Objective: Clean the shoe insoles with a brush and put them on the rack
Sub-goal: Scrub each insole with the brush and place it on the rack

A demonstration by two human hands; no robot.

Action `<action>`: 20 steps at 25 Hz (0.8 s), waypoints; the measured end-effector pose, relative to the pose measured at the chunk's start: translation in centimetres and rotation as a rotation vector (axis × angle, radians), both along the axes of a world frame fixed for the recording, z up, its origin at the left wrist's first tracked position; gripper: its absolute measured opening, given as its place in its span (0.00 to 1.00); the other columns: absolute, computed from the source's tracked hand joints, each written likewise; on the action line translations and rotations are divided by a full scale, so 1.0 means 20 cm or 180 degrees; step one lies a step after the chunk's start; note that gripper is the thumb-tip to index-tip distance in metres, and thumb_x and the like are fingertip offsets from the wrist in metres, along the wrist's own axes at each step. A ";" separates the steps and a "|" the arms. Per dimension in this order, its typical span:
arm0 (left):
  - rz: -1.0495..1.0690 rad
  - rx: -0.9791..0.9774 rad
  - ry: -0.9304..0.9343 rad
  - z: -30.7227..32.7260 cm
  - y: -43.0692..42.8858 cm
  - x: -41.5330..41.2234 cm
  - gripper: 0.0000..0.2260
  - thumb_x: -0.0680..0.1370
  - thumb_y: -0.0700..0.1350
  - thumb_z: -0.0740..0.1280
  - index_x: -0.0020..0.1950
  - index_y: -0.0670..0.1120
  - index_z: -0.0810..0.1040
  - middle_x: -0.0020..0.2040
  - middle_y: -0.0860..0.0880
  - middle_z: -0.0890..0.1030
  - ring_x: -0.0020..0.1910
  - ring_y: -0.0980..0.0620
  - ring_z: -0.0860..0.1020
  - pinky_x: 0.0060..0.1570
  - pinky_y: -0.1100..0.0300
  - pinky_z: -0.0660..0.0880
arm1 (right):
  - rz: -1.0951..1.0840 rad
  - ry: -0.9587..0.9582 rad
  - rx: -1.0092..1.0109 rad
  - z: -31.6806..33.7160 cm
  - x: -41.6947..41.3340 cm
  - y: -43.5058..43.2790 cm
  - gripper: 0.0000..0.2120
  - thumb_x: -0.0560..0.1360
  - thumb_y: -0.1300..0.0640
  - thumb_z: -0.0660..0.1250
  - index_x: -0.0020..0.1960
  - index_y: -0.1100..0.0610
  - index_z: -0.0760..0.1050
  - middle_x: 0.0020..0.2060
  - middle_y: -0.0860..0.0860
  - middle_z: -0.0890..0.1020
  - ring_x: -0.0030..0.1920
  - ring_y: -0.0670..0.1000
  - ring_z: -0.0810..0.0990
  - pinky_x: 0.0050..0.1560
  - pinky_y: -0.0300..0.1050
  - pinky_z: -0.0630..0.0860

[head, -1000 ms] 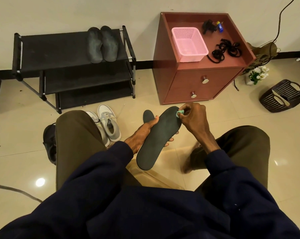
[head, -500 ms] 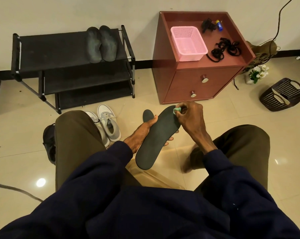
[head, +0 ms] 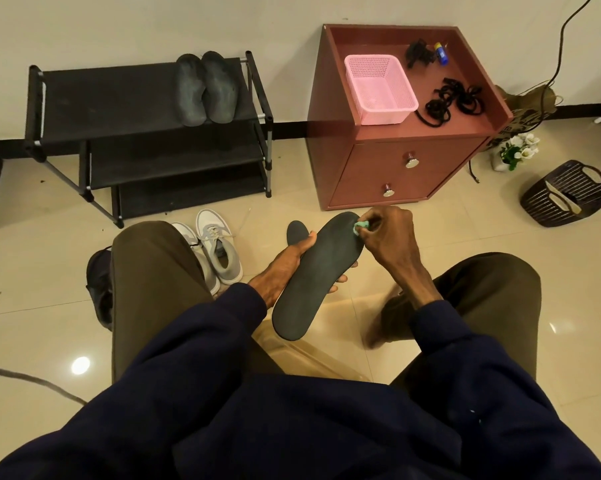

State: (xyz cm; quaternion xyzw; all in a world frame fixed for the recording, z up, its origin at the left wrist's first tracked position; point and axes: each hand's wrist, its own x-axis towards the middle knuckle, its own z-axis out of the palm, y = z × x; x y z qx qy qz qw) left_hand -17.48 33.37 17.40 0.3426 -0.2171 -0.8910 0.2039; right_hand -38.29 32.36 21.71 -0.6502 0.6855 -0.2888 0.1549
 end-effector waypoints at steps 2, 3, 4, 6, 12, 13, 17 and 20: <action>0.0113 0.0090 0.0004 0.00 -0.01 0.00 0.30 0.84 0.63 0.54 0.75 0.42 0.72 0.69 0.37 0.77 0.59 0.39 0.81 0.53 0.48 0.81 | 0.0044 -0.0315 0.0019 0.00 0.03 0.02 0.06 0.71 0.62 0.79 0.47 0.58 0.86 0.41 0.49 0.85 0.38 0.46 0.83 0.41 0.41 0.84; 0.0199 0.0149 0.0007 0.00 -0.02 0.00 0.30 0.84 0.63 0.56 0.74 0.42 0.73 0.67 0.36 0.78 0.57 0.38 0.81 0.50 0.48 0.81 | 0.0261 -0.0490 0.0236 0.01 0.07 0.04 0.06 0.70 0.62 0.80 0.47 0.58 0.86 0.41 0.48 0.85 0.38 0.45 0.83 0.40 0.39 0.83; 0.0246 0.0169 0.0011 0.00 -0.02 0.00 0.30 0.83 0.63 0.58 0.73 0.41 0.74 0.65 0.35 0.79 0.55 0.38 0.81 0.49 0.48 0.80 | 0.0525 -0.0614 0.0546 0.03 0.10 0.05 0.07 0.70 0.61 0.81 0.46 0.57 0.87 0.40 0.47 0.86 0.37 0.45 0.84 0.39 0.37 0.82; 0.0267 0.0157 -0.0011 0.01 -0.01 -0.01 0.28 0.83 0.63 0.58 0.70 0.41 0.77 0.61 0.35 0.80 0.53 0.37 0.82 0.48 0.47 0.81 | 0.0878 -0.0639 0.1113 0.07 0.12 0.06 0.06 0.69 0.61 0.81 0.45 0.57 0.87 0.37 0.47 0.86 0.35 0.43 0.83 0.37 0.36 0.81; -0.0018 0.0027 -0.0048 0.01 0.00 0.00 0.30 0.84 0.63 0.53 0.75 0.43 0.72 0.69 0.38 0.78 0.58 0.41 0.82 0.53 0.50 0.81 | -0.0388 -0.0418 0.0199 -0.03 -0.01 0.00 0.05 0.72 0.60 0.79 0.47 0.59 0.86 0.39 0.49 0.85 0.38 0.44 0.84 0.41 0.42 0.84; -0.0098 0.0008 -0.0041 0.00 -0.01 0.00 0.31 0.84 0.64 0.52 0.76 0.42 0.71 0.70 0.38 0.77 0.59 0.41 0.81 0.53 0.50 0.81 | -0.0583 -0.0440 0.0031 -0.06 -0.02 0.00 0.06 0.72 0.60 0.78 0.48 0.59 0.86 0.40 0.49 0.85 0.38 0.45 0.84 0.42 0.44 0.85; -0.0285 -0.0079 -0.0042 -0.01 -0.01 -0.01 0.33 0.83 0.65 0.54 0.76 0.41 0.71 0.71 0.38 0.76 0.63 0.38 0.78 0.53 0.50 0.80 | -0.0787 -0.0711 -0.0264 -0.10 0.00 0.00 0.06 0.74 0.60 0.77 0.50 0.58 0.84 0.42 0.49 0.84 0.41 0.45 0.83 0.44 0.43 0.84; -0.0120 0.0014 -0.0176 0.01 -0.01 0.00 0.31 0.83 0.64 0.56 0.74 0.41 0.72 0.68 0.36 0.78 0.59 0.38 0.81 0.50 0.49 0.82 | -0.0191 -0.0857 0.0157 -0.02 0.05 0.02 0.07 0.72 0.59 0.79 0.49 0.57 0.86 0.41 0.48 0.86 0.41 0.45 0.85 0.44 0.38 0.83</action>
